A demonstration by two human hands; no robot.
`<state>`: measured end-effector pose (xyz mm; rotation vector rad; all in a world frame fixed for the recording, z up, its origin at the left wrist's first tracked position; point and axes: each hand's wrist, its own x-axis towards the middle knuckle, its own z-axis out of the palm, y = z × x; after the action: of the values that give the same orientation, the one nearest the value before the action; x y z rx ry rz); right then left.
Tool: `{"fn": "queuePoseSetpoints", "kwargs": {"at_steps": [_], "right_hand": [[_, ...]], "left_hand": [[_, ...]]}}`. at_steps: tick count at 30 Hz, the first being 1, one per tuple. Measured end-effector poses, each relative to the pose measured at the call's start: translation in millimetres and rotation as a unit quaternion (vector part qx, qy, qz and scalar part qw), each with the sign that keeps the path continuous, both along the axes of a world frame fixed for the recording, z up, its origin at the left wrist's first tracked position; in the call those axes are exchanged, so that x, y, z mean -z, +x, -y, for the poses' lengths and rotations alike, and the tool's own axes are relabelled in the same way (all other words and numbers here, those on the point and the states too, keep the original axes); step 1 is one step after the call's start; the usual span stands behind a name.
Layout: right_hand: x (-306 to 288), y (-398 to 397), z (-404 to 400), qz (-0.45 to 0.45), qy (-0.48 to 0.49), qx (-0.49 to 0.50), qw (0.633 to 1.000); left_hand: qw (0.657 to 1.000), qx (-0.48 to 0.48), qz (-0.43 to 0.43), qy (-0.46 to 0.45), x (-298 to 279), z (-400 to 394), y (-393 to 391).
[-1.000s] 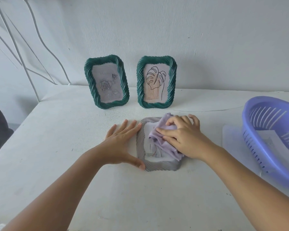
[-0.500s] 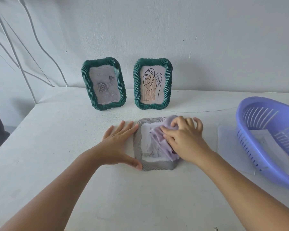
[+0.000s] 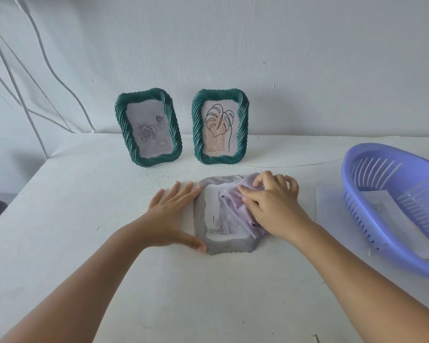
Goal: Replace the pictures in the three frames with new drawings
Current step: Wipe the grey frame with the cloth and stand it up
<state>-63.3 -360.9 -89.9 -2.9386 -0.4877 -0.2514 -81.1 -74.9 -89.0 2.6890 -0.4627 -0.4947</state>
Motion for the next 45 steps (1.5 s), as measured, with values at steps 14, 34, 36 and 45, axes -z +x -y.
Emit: {"fn": "queuePoseSetpoints", "kwargs": {"at_steps": [14, 34, 36, 45], "right_hand": [[-2.4, -9.2, 13.9, -0.066, 0.004, -0.092, 0.994], [-0.4, -9.5, -26.6, -0.051, -0.001, -0.092, 0.994], [1.4, -12.8, -31.5, -0.076, 0.011, -0.134, 0.988], [-13.8, -8.3, -7.6, -0.073, -0.026, -0.136, 0.988]], "left_hand": [[1.000, -0.001, 0.001, 0.000, 0.0, -0.1, -0.5], [1.000, 0.001, -0.002, 0.006, 0.3, 0.0, -0.4], [1.000, -0.001, 0.000, 0.008, 0.4, -0.1, -0.5], [1.000, -0.003, 0.003, 0.000, 1.7, -0.6, -0.3]]}}
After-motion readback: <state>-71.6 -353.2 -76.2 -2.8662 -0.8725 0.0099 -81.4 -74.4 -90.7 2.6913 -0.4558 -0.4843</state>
